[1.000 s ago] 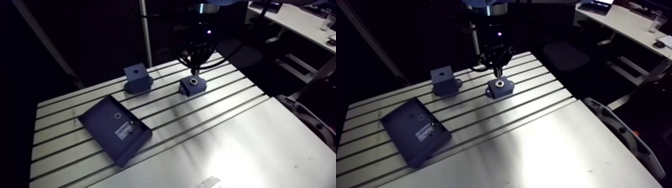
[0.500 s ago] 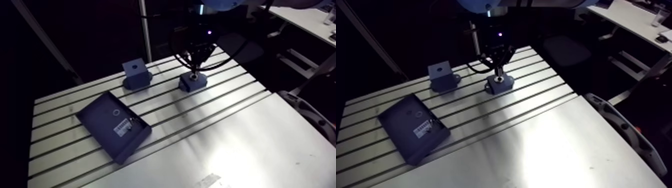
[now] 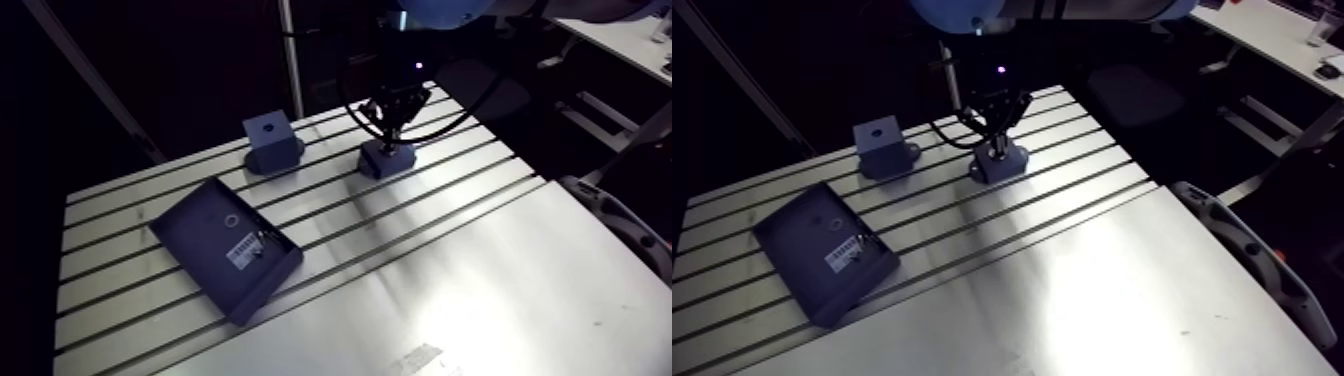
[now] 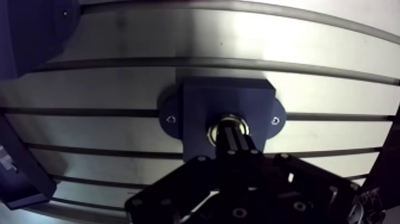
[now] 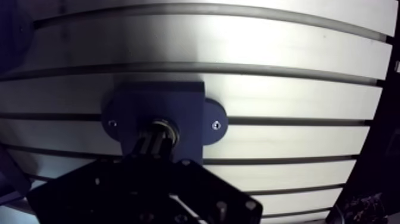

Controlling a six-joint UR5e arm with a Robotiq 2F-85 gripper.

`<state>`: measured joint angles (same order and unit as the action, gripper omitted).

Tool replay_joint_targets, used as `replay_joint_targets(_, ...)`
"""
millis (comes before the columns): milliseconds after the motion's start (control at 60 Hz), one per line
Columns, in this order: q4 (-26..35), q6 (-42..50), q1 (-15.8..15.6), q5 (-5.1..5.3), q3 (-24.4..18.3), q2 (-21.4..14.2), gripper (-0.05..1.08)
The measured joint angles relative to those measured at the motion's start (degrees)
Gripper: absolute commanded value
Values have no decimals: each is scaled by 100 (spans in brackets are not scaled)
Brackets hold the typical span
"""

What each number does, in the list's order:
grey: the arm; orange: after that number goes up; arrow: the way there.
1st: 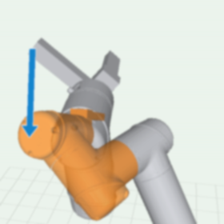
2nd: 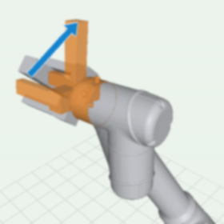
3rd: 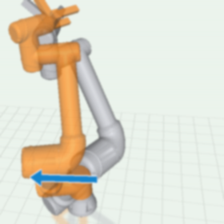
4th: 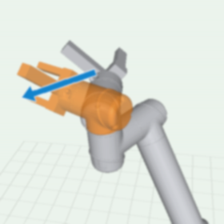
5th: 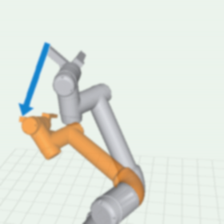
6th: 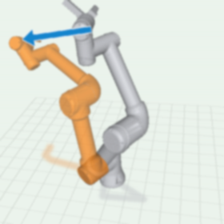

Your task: Pick up the bearing and press it into the housing until flush.

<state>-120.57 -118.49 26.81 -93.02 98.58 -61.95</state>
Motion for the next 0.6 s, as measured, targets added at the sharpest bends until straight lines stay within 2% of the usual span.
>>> replay_joint_targets(600,-23,3,-5,0,64,12,108)
